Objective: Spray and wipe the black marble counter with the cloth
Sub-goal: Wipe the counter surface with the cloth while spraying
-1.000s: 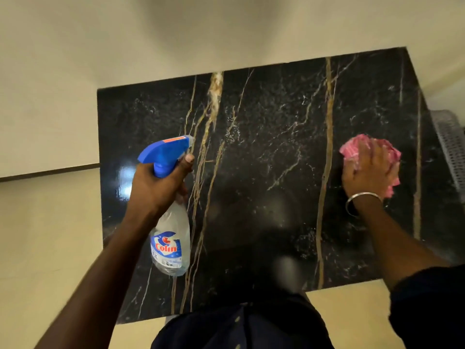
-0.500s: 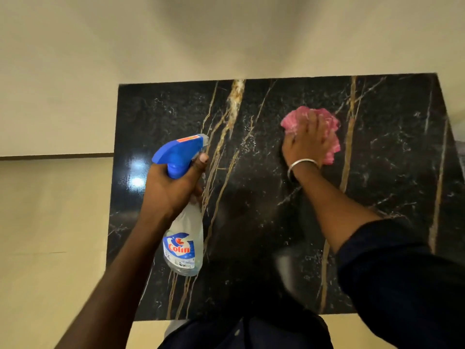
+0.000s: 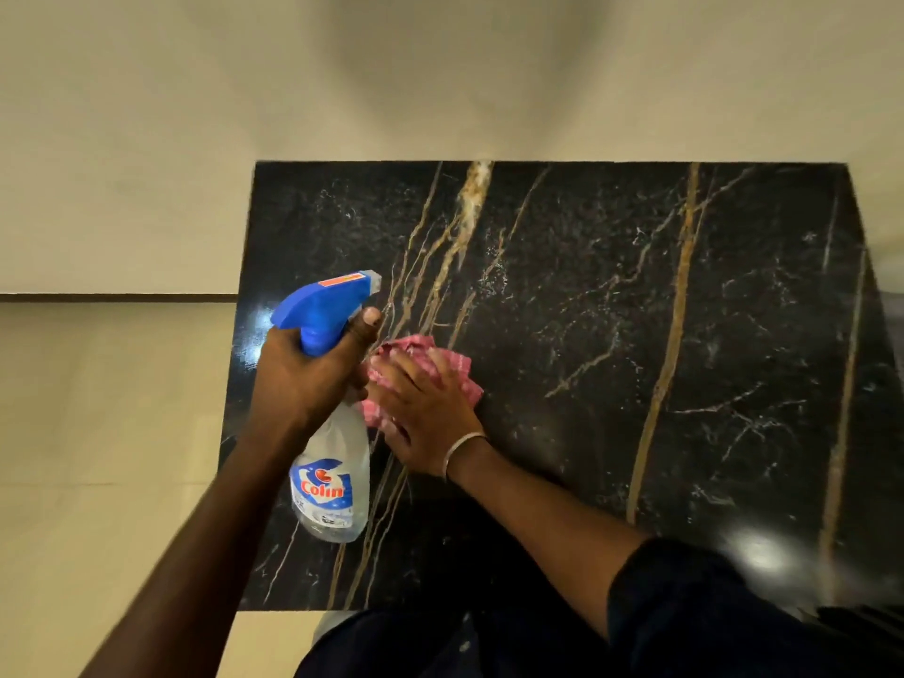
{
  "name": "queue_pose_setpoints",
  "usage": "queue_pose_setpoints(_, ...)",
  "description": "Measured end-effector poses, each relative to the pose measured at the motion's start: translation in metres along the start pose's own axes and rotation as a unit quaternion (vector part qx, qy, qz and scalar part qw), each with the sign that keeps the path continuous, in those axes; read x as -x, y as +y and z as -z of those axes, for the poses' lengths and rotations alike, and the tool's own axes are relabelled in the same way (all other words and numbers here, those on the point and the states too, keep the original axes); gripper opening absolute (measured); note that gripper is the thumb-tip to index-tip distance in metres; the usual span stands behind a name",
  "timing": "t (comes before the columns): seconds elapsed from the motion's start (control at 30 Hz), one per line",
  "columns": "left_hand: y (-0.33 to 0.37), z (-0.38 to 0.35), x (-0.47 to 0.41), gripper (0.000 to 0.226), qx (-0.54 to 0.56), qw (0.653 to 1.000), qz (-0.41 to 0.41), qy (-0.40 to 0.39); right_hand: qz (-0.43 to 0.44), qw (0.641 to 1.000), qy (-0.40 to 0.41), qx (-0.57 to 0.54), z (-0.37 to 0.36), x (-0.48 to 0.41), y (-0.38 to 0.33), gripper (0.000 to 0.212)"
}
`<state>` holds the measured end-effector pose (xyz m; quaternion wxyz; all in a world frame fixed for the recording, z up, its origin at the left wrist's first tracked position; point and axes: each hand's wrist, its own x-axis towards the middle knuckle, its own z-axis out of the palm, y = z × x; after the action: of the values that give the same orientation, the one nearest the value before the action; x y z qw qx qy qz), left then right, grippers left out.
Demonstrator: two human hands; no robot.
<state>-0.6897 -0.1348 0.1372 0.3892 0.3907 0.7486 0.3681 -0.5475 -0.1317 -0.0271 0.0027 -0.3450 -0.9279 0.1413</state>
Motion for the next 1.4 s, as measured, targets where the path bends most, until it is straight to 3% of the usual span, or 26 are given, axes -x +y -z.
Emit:
queue_pose_setpoints(0.17,0.009,-0.017,0.003,0.039,0.008,0.999,-0.007,-0.048,-0.042,0.999,-0.003,0.012,-0.001,0.100,0.035,0.063)
queue_pose_setpoints(0.33,0.027,-0.046,0.006,0.046,0.013,0.997,-0.024,-0.076,-0.180,0.984,0.008,0.010,0.014,0.187,0.109,0.063)
queue_pose_setpoints(0.47,0.039,-0.068,0.011,0.048,0.031,0.997,-0.022,-0.071,-0.312,0.950,0.022,0.009,0.034,0.237,0.198,0.060)
queue_pose_setpoints(0.6,0.044,-0.092,0.015,0.047,0.034,0.998,-0.022,-0.042,-0.446,0.893,0.062,0.018,0.061,0.237,0.281,0.059)
queue_pose_setpoints(0.73,0.046,-0.113,0.016,0.041,0.036,0.999,-0.011,-0.004,-0.494,0.865,0.081,0.011,0.071,0.183,0.329,0.058)
queue_pose_setpoints(0.87,0.046,-0.130,0.021,0.037,0.049,0.999,0.000,0.024,-0.456,0.886,0.079,0.013,0.072,0.115,0.330,0.060)
queue_pose_setpoints(1.1,0.048,-0.137,0.033,0.039,0.070,0.995,0.023,0.071,-0.222,0.975,0.017,0.005,0.058,0.034,0.232,0.061)
queue_pose_setpoints(1.17,0.048,-0.136,0.036,0.031,0.079,0.994,0.017,0.074,-0.159,0.987,0.012,0.003,0.050,0.035,0.199,0.062)
queue_pose_setpoints(1.3,0.049,-0.129,0.045,0.045,0.109,0.991,0.010,0.077,-0.065,0.997,0.000,0.036,0.030,0.064,0.149,0.062)
queue_pose_setpoints(1.4,0.045,-0.121,0.050,0.040,0.120,0.990,0.008,0.069,-0.017,0.999,-0.013,0.027,0.016,0.102,0.125,0.062)
